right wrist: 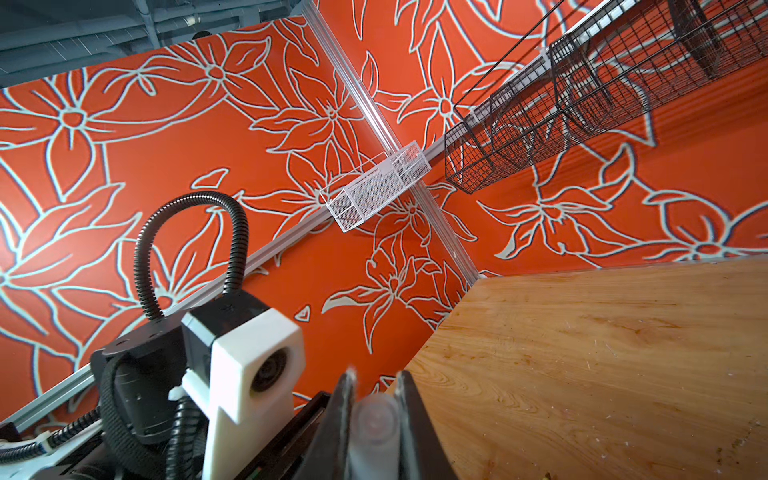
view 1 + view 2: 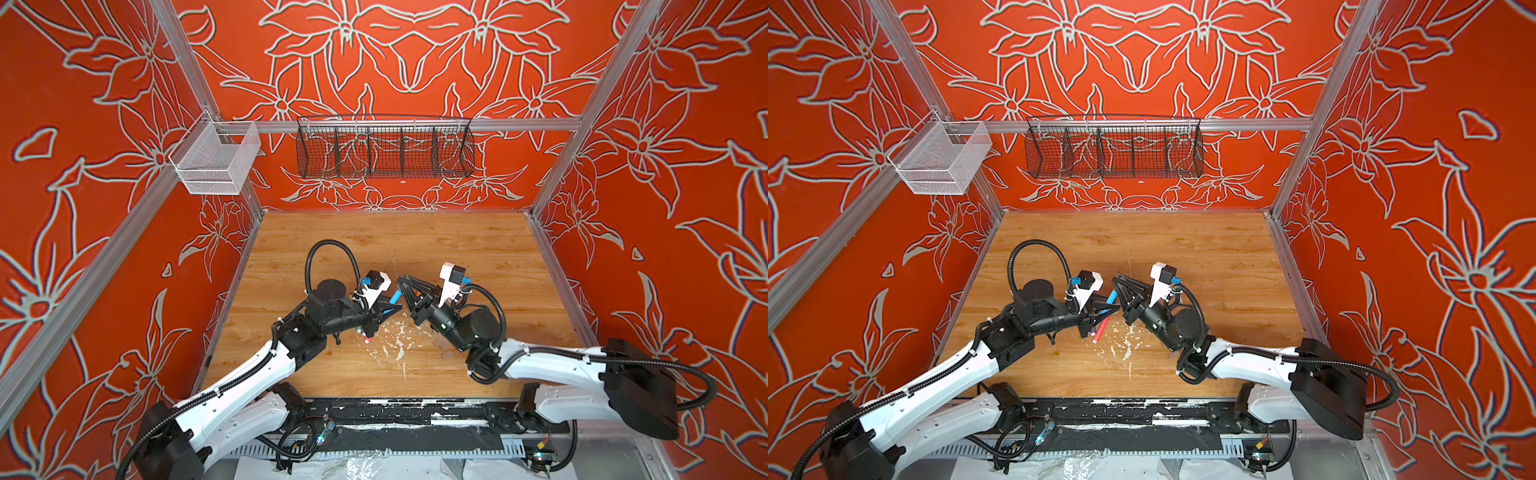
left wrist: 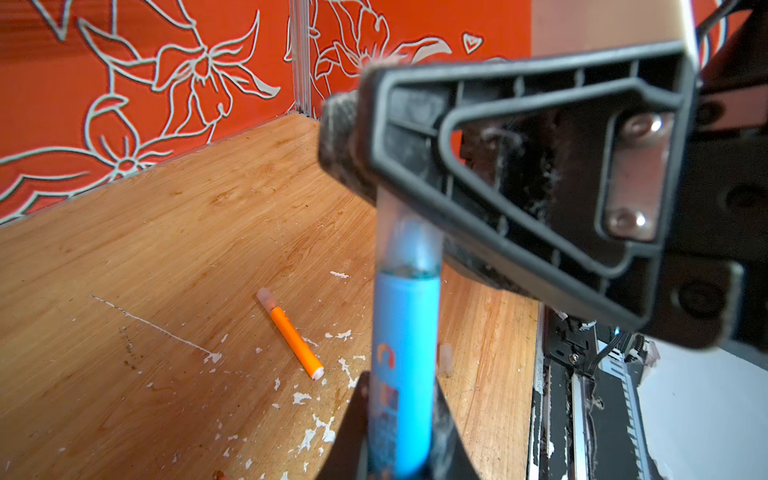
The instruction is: Insert the pens into the pen caps
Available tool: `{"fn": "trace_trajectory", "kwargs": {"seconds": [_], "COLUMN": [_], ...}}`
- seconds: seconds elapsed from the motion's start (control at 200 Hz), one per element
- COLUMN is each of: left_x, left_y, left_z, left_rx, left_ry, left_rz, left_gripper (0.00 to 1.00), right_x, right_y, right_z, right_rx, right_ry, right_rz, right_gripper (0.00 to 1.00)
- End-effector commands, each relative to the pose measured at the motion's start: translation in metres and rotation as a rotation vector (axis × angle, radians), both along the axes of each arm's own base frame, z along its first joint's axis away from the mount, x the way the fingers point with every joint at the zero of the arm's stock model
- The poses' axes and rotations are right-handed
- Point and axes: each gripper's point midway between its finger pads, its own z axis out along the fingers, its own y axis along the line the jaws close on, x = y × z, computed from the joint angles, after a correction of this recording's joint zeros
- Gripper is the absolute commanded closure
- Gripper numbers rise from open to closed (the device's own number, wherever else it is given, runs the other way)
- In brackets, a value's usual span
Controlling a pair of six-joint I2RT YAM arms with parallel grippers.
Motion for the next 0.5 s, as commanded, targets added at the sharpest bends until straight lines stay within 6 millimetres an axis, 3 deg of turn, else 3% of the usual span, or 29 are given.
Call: {"fn": "trace_trajectory", "kwargs": {"seconds": [0.0,0.125,0.23,0.335,0.495], "left_x": [0.032,0.036,0.039,0.039,0.036], "left_y": [0.041,0.046,0.047,0.050,0.050], "left_z": [0.162,0.143,0.114,0.080,0.020], "left_rx": [-0.382,-0.368,-0.318,-0.276,-0.239], "left_ry": [-0.403,-0.358,-0.264,-0.148,0.073], "left_rz": [0.256,0.295,0.320,0.341,0.365], "left_gripper": [1.00,1.00,1.00,1.00,1.00], "right_x": [-0.090,-0.081,-0.068,-0.055,-0.033], "right_y": [0.049,0.041,0.030,0.015,-0.020], "right_z": [-0.125,-0.114,-0.102,-0.082,-0.054], "right_rx": [-0.388,-0.412,-0.450,-0.470,-0.528], "right_ry": [0.199,0.178,0.156,0.104,0.041], "right_rz": [0.430,0.357,0.259,0.152,-0.053], "right_gripper": [1.00,1.00,1.00,0.75,0.52]}}
